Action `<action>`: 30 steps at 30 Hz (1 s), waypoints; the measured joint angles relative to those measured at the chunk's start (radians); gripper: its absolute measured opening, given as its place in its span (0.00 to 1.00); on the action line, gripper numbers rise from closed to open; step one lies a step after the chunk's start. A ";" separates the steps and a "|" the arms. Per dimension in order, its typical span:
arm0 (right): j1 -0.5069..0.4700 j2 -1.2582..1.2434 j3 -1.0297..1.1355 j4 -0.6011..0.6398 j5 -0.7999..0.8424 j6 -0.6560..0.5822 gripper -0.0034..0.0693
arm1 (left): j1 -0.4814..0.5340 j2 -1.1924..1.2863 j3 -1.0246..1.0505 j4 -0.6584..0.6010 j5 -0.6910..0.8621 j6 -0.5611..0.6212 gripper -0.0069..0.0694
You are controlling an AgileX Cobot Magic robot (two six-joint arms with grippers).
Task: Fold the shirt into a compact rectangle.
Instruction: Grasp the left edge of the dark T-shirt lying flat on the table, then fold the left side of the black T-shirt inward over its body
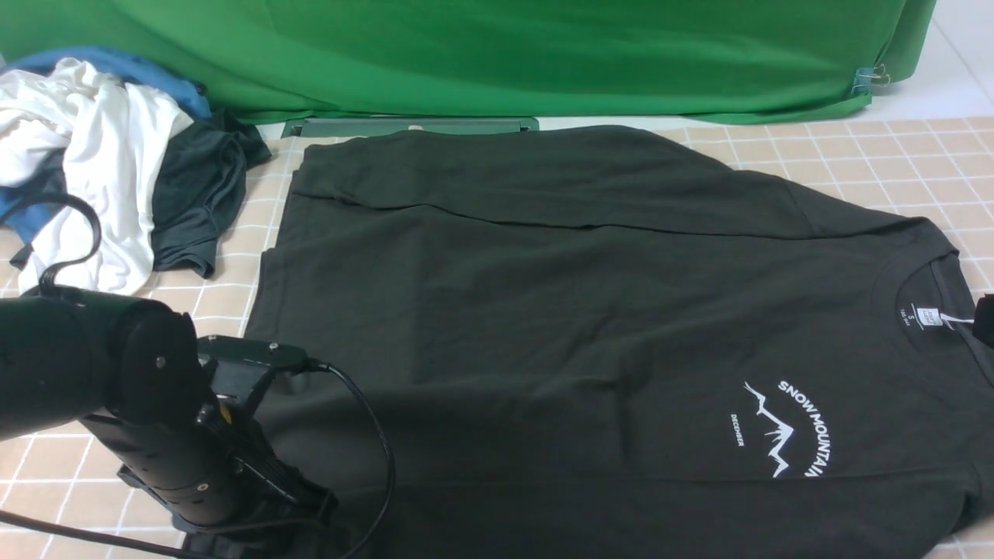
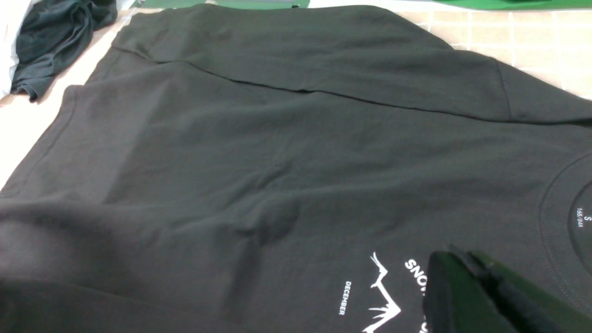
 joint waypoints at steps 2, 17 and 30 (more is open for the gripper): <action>0.000 0.000 0.000 0.000 0.000 0.000 0.10 | 0.000 0.000 -0.007 0.000 0.044 0.004 0.16; 0.000 0.000 0.000 0.000 -0.004 0.000 0.10 | 0.000 -0.217 -0.239 -0.048 0.302 -0.051 0.13; 0.000 0.000 0.000 0.000 -0.041 0.000 0.12 | 0.000 0.003 -0.663 0.133 0.258 -0.124 0.13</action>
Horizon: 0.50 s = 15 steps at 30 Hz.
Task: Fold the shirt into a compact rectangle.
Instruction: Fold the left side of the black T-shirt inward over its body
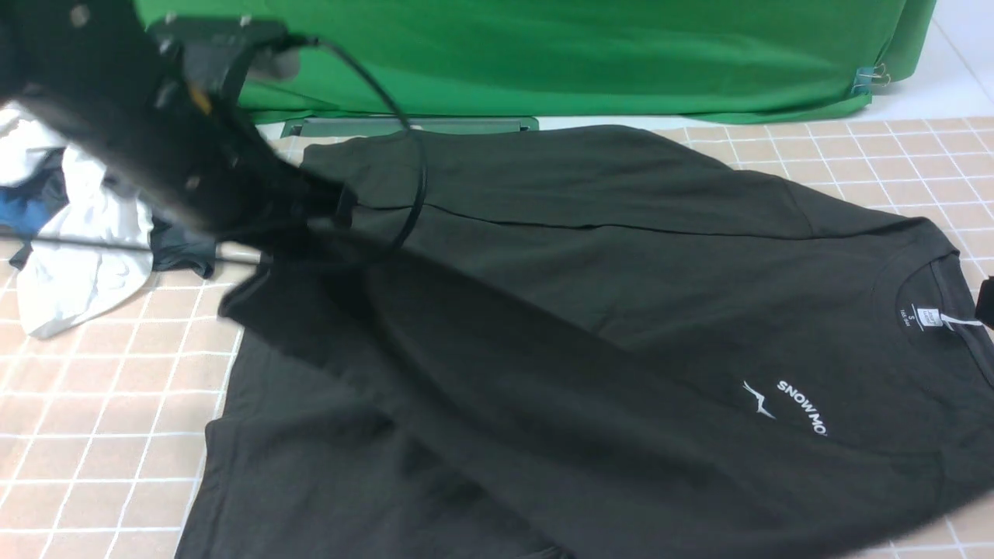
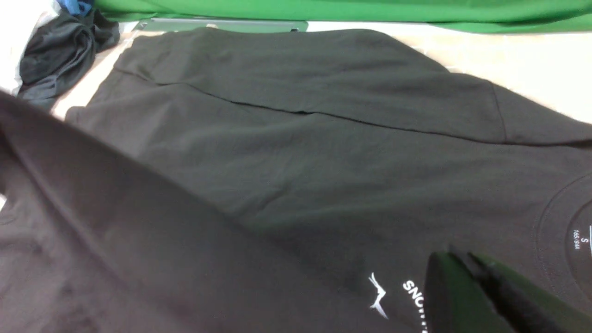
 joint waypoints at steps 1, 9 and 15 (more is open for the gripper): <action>0.000 0.000 0.000 0.000 0.000 0.000 0.12 | 0.000 0.023 -0.019 0.022 -0.003 -0.003 0.13; 0.000 0.000 0.000 0.000 0.002 0.000 0.12 | 0.000 0.186 -0.138 0.152 -0.066 -0.010 0.13; 0.000 0.000 0.000 0.000 0.003 0.000 0.13 | 0.000 0.282 -0.167 0.238 -0.109 -0.027 0.14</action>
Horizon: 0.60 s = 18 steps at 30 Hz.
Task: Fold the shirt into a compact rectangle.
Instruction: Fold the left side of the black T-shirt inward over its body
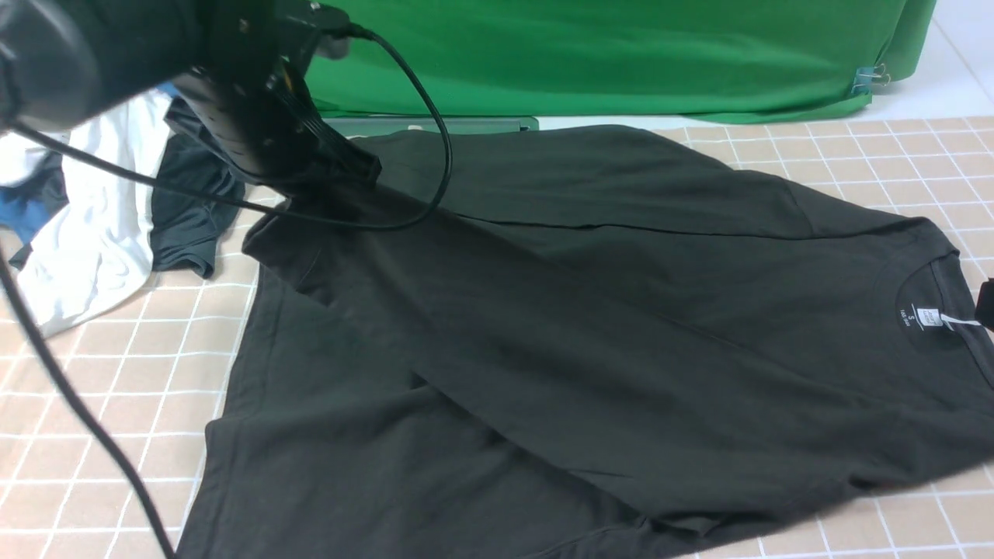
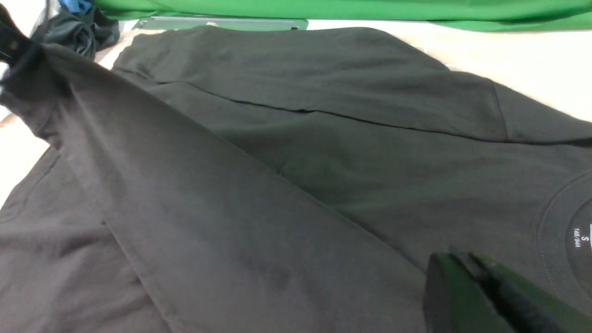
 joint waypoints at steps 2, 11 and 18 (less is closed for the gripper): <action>0.000 0.000 0.000 0.000 0.001 0.000 0.13 | 0.000 0.020 -0.001 0.024 -0.027 0.000 0.14; 0.000 0.001 0.020 0.004 0.006 0.000 0.14 | 0.000 0.053 -0.002 0.060 -0.107 -0.028 0.30; 0.000 0.001 0.026 0.006 0.011 0.000 0.14 | 0.038 0.072 -0.049 0.070 -0.040 -0.185 0.60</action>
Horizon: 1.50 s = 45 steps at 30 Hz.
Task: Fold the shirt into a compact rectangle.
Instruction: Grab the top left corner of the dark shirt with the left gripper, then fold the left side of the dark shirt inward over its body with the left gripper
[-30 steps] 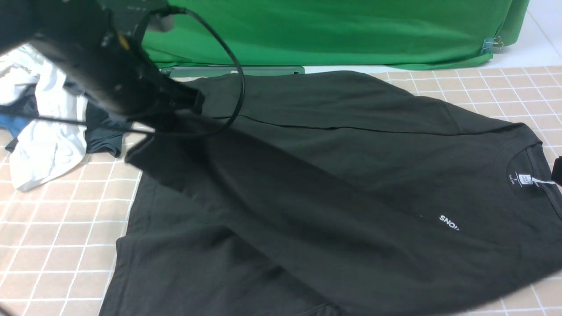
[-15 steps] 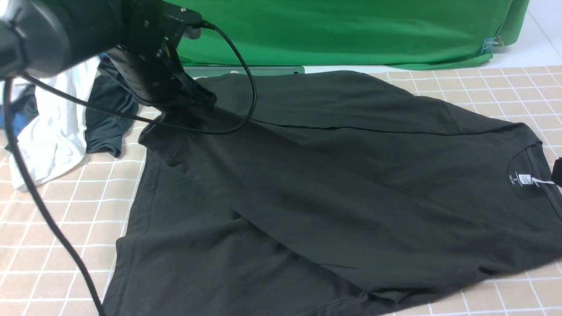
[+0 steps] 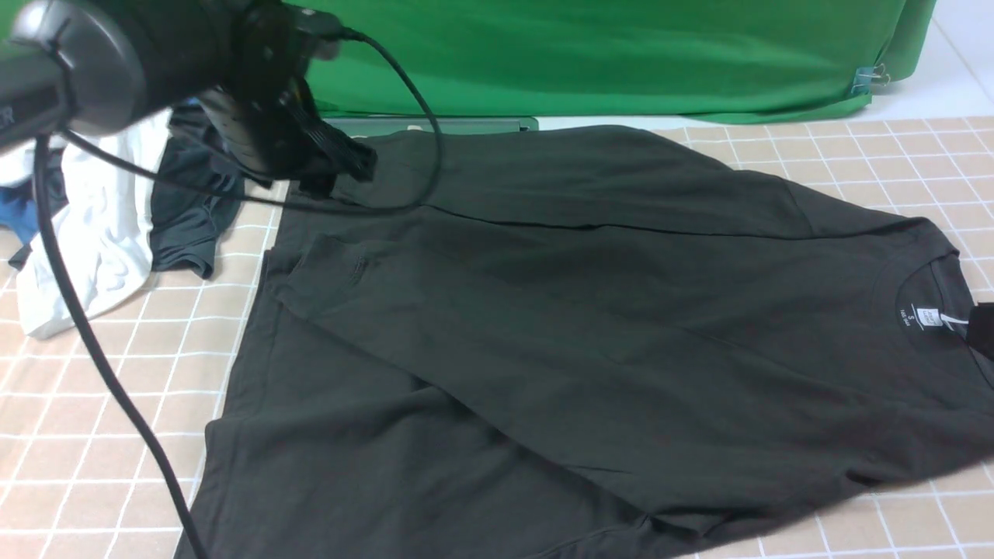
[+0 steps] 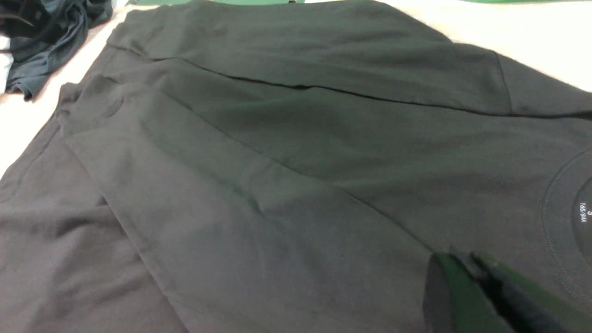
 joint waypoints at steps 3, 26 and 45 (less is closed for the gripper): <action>0.000 0.000 0.000 0.000 -0.002 0.006 0.14 | 0.073 0.060 -0.100 -0.122 -0.001 0.021 0.69; 0.000 0.000 0.000 0.005 0.001 0.007 0.15 | 0.190 0.550 -0.550 -0.329 -0.105 0.111 0.67; 0.000 0.000 0.000 0.005 0.001 0.007 0.17 | 0.191 0.441 -0.555 -0.360 -0.007 0.193 0.14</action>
